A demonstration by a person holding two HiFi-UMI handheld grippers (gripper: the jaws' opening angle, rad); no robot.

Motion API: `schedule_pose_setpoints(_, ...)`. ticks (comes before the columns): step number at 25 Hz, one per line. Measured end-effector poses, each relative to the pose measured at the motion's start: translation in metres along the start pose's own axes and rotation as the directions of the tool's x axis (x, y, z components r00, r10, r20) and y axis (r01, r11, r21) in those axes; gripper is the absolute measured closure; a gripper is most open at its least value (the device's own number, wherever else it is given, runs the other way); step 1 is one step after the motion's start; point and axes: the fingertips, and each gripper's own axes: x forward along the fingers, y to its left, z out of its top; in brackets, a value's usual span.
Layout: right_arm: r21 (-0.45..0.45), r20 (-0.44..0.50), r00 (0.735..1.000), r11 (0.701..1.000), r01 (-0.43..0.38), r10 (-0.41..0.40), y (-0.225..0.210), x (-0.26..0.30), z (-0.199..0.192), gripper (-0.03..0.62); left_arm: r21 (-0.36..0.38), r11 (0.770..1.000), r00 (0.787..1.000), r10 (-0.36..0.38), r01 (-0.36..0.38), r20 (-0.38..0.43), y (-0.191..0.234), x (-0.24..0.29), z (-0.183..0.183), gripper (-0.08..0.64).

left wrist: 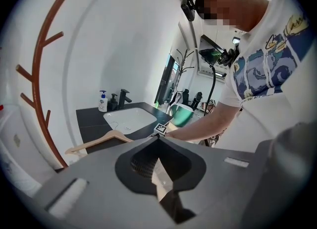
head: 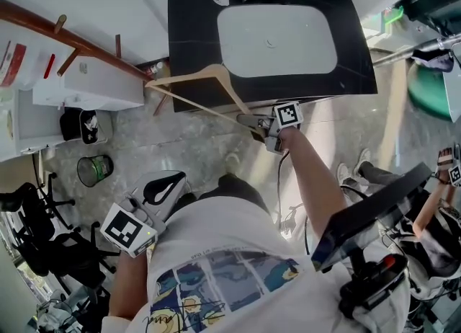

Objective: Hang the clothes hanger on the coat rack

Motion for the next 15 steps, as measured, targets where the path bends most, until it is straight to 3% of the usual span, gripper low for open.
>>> schedule_pose_setpoints(3, -0.035, 0.012, 0.999, 0.999, 0.039, -0.038, 0.001, 0.0, 0.001, 0.573, 0.004, 1.0, 1.0, 0.002, -0.002, 0.007, 0.004, -0.002, -0.001, 0.558)
schedule_pose_setpoints(9, -0.148, 0.03, 0.98, 0.968, 0.201, -0.199, 0.015, -0.013, 0.006, 0.579, 0.019, 1.0, 0.999, -0.009, 0.009, 0.039, 0.01, -0.012, -0.002, 0.558)
schedule_pose_setpoints(12, -0.255, 0.032, 0.961, 0.927, 0.275, -0.276, 0.032, -0.023, 0.013, 0.58, 0.029, 0.999, 0.998, -0.015, 0.013, 0.062, 0.011, -0.021, -0.003, 0.558)
schedule_pose_setpoints(15, -0.364, 0.022, 0.956, 0.888, 0.281, -0.294, 0.056, -0.024, 0.017, 0.581, 0.039, 0.999, 0.996, -0.02, 0.017, 0.09, 0.012, -0.034, -0.002, 0.558)
